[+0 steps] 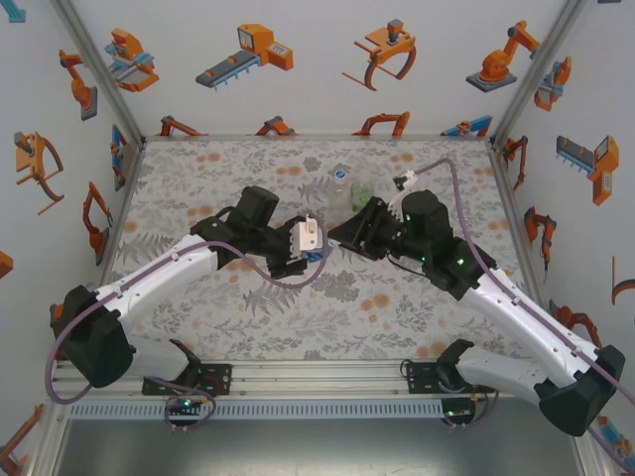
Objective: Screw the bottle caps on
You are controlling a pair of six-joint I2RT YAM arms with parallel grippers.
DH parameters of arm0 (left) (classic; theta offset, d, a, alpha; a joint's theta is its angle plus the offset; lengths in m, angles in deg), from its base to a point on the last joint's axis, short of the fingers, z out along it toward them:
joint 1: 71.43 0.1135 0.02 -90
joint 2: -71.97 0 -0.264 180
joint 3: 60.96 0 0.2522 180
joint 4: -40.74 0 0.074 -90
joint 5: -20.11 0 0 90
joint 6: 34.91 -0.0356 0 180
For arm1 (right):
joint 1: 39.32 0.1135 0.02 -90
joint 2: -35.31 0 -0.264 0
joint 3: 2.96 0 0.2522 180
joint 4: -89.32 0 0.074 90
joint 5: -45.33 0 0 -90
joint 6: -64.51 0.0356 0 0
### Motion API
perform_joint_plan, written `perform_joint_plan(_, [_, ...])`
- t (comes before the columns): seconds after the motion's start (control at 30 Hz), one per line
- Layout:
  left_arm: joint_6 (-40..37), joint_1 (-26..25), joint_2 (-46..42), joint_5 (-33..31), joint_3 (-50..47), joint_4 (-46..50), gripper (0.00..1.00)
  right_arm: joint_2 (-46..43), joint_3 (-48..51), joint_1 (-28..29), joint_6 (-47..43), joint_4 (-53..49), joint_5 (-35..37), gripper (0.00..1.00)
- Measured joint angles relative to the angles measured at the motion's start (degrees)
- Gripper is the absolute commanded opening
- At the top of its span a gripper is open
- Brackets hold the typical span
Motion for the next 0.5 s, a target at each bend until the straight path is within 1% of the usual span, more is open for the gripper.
perform_joint_plan(0.1, [0.0,-0.4,0.0,1.6,0.6,-0.8,0.00,0.7,-4.4,-0.2,-6.6,-4.0,0.6,0.58])
perform_joint_plan(0.2, [-0.1,-0.4,0.0,2.6,1.2,-1.2,0.00,0.8,-8.0,-0.4,-12.4,-7.4,1.0,0.61])
perform_joint_plan(0.3, [-0.3,-0.4,0.0,2.9,1.5,-1.0,0.00,1.5,-11.8,-1.0,-16.4,-11.5,1.2,0.60])
perform_joint_plan(0.37, [-0.4,-0.4,0.1,2.9,1.9,-0.8,0.00,2.5,-14.1,-1.8,-17.3,-14.2,1.4,0.57])
perform_joint_plan(0.5, [-0.5,-0.4,0.1,2.3,2.5,-0.6,0.00,4.4,-16.8,-4.0,-15.6,-19.5,1.8,0.54])
